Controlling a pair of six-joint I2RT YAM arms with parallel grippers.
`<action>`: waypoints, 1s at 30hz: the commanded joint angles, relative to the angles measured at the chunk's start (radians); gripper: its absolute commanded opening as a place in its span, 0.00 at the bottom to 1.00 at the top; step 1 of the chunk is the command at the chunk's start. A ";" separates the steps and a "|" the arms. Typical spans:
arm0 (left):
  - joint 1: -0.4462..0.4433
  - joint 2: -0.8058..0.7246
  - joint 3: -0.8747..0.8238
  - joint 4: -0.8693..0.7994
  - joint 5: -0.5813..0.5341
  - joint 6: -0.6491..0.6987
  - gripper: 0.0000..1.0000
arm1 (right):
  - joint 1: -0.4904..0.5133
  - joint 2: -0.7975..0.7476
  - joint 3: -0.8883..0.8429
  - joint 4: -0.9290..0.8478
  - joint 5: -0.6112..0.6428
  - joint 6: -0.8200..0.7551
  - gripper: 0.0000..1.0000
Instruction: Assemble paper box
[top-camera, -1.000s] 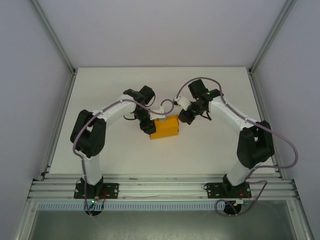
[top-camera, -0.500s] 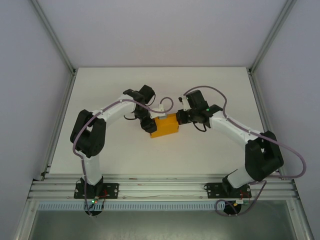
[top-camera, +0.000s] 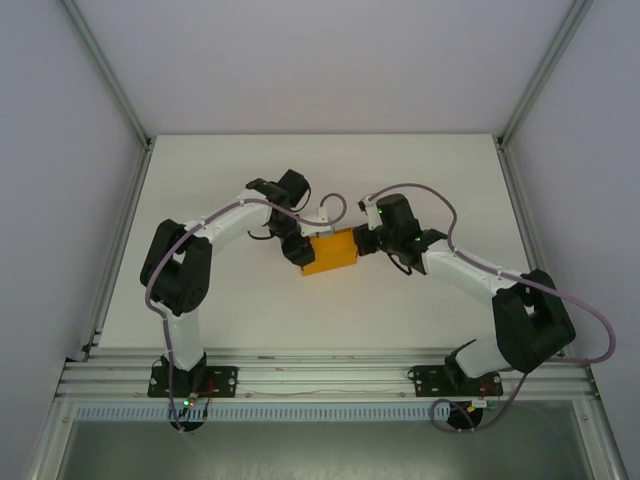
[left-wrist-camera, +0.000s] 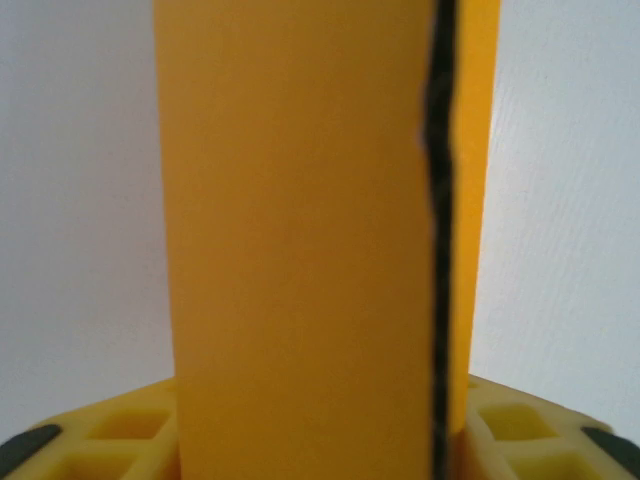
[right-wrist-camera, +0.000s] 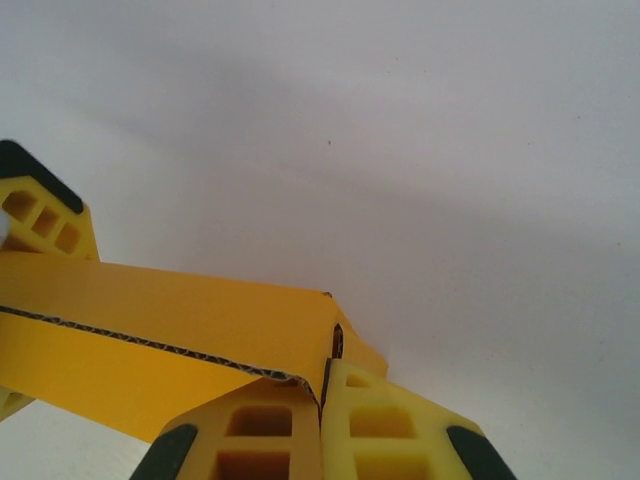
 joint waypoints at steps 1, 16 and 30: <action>-0.005 -0.012 -0.011 0.089 -0.039 -0.026 0.55 | 0.021 0.039 -0.062 -0.101 0.040 -0.004 0.00; -0.008 -0.299 -0.221 0.332 -0.155 -0.365 1.00 | 0.123 0.029 -0.033 -0.167 0.273 0.076 0.00; -0.007 -0.447 -0.423 0.458 -0.265 -0.690 0.51 | 0.154 0.059 0.005 -0.205 0.318 0.144 0.00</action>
